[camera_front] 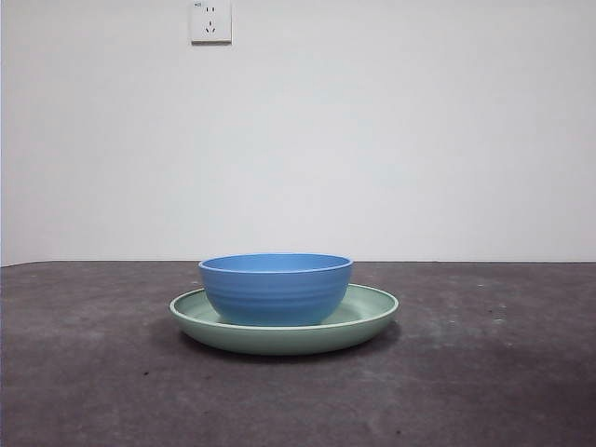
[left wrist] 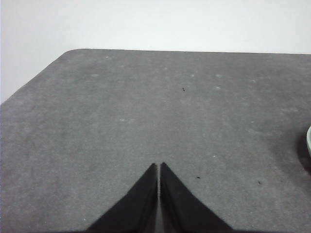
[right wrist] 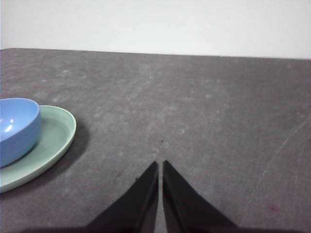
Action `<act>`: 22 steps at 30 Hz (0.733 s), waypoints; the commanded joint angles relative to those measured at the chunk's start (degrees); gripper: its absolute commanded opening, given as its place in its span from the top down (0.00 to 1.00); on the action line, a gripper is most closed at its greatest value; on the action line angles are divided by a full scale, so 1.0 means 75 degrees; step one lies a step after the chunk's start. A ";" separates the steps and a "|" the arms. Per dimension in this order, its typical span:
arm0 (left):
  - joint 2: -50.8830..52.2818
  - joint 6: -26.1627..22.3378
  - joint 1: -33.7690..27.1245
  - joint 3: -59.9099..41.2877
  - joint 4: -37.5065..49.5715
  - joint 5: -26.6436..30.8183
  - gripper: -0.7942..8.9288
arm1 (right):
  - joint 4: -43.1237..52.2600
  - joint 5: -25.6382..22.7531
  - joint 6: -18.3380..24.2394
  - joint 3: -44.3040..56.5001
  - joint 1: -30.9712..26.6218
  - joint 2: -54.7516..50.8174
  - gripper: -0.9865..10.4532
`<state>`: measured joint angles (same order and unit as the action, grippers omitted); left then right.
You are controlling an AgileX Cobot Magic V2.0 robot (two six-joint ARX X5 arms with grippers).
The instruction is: Pick up the blue bowl, put it on the green plate, put it on desk
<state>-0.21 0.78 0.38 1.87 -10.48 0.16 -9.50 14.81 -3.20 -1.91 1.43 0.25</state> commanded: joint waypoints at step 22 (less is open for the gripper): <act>0.0006 0.0017 -0.0017 -0.0157 -0.0038 0.0017 0.91 | 0.0067 -0.0032 -0.0210 0.0163 -0.0009 -0.0006 0.90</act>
<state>-0.21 0.78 0.38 1.85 -10.48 0.16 -9.30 14.72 -3.95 -1.13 1.43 0.30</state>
